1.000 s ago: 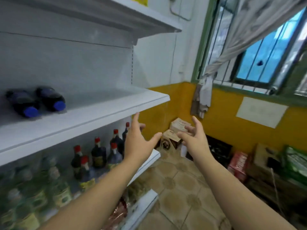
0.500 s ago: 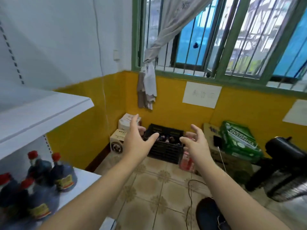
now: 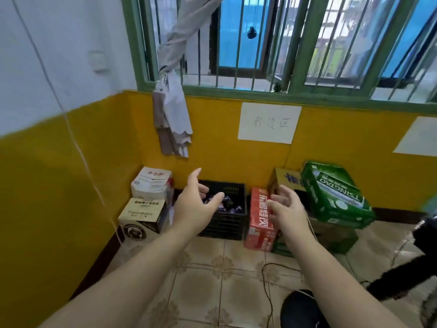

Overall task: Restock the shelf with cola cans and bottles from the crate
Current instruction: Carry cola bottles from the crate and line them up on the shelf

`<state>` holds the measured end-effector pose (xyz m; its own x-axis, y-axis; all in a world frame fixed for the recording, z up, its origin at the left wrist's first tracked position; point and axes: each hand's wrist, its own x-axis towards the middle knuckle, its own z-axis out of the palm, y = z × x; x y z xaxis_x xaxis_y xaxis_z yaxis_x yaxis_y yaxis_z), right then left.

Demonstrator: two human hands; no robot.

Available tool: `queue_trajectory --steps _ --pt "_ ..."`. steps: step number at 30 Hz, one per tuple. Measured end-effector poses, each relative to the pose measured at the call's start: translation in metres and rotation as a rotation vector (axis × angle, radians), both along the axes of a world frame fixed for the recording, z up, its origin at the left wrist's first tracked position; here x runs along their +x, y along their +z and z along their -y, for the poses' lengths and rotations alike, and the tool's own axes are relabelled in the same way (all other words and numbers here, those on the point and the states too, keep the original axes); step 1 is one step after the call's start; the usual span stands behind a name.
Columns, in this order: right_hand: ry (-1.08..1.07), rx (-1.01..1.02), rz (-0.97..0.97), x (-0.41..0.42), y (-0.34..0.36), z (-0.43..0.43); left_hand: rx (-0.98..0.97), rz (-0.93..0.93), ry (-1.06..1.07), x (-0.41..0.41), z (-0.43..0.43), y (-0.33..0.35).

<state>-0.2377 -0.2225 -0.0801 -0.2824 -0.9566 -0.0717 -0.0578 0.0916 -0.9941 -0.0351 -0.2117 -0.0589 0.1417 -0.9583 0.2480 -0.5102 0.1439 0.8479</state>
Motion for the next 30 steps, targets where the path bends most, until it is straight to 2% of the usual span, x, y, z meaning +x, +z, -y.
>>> queue_trajectory --steps 7,12,18,25,30 --pt "0.004 0.058 0.079 -0.034 -0.018 0.163 0.086 0.065 0.014 -0.027 0.160 -0.015" --pt "0.031 0.085 0.031 -0.048 -0.020 0.267 0.116 0.072 0.026 -0.033 0.254 -0.017" --pt "0.082 0.154 -0.031 -0.037 -0.054 0.366 0.207 0.048 0.068 -0.023 0.354 -0.050" --pt "0.039 0.265 -0.074 -0.020 -0.109 0.482 0.287 0.021 -0.033 -0.009 0.496 -0.096" --pt "0.029 0.376 -0.134 -0.004 -0.144 0.567 0.423 0.054 -0.096 0.009 0.601 -0.129"
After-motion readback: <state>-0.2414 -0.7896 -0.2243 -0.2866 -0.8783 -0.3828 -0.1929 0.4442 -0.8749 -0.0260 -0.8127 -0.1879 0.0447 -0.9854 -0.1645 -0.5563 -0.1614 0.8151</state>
